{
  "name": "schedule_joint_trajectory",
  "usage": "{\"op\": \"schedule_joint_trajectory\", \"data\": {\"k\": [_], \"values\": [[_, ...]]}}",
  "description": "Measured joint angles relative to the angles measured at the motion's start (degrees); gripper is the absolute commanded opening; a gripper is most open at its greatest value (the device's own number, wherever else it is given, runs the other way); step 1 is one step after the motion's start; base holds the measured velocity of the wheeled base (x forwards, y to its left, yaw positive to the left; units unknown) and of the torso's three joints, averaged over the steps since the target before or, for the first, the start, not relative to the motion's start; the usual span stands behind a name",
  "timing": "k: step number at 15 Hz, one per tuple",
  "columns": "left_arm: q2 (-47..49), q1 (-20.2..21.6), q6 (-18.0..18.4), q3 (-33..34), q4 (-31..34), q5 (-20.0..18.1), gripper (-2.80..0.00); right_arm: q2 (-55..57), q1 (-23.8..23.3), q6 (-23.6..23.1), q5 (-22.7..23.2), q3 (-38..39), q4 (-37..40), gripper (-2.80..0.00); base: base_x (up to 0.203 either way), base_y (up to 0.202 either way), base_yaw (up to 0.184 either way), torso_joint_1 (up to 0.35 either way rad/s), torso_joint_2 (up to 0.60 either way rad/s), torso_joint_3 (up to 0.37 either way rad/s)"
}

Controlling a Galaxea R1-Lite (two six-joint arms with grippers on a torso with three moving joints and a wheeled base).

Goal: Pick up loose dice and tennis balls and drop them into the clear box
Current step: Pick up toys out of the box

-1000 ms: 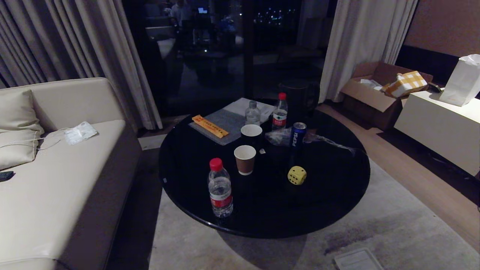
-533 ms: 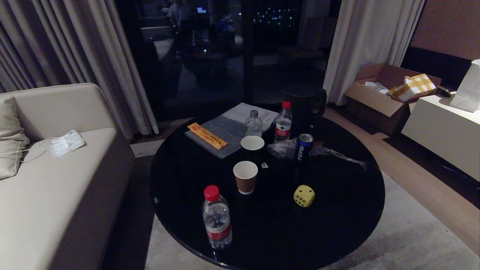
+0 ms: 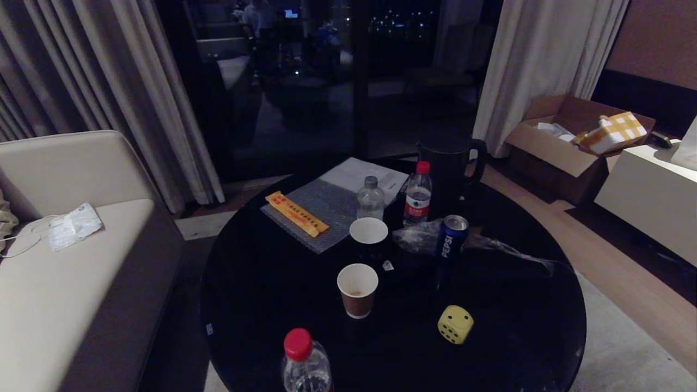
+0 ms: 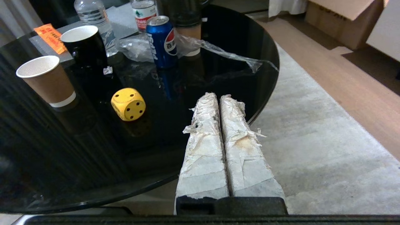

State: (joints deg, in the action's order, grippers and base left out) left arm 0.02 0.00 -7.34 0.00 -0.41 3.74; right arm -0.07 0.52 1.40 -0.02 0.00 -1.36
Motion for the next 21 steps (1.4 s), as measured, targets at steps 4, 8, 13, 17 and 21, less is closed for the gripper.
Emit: {"op": "schedule_joint_trajectory", "data": {"k": [4,8,13,17,21], "values": [[0.0,0.0,0.0,0.0,0.0,0.0,-2.80,0.0,0.0,0.0,0.0,0.0,0.0,-2.80,0.000,0.000,0.000,0.000,0.00,0.000],[0.0,0.0,-0.1,0.0,0.0,0.0,-2.80,0.0,0.0,-0.1,0.0,0.0,0.1,-2.80,0.000,0.000,0.000,0.003,0.00,-0.122],[0.0,0.0,-0.1,0.0,0.0,0.0,-2.80,0.0,0.0,-0.2,0.0,0.0,0.0,-2.80,0.000,0.000,0.000,0.001,0.01,-0.196],[0.0,0.0,-0.1,0.0,0.0,0.0,-2.80,0.0,0.0,-0.1,0.0,0.0,0.1,-2.80,0.000,0.000,0.000,0.001,0.00,-0.182],[0.0,0.0,0.0,0.0,0.0,0.0,-2.80,0.0,0.0,-0.6,0.2,0.0,0.1,-2.80,0.000,0.000,0.000,0.001,0.00,-0.028]]}}
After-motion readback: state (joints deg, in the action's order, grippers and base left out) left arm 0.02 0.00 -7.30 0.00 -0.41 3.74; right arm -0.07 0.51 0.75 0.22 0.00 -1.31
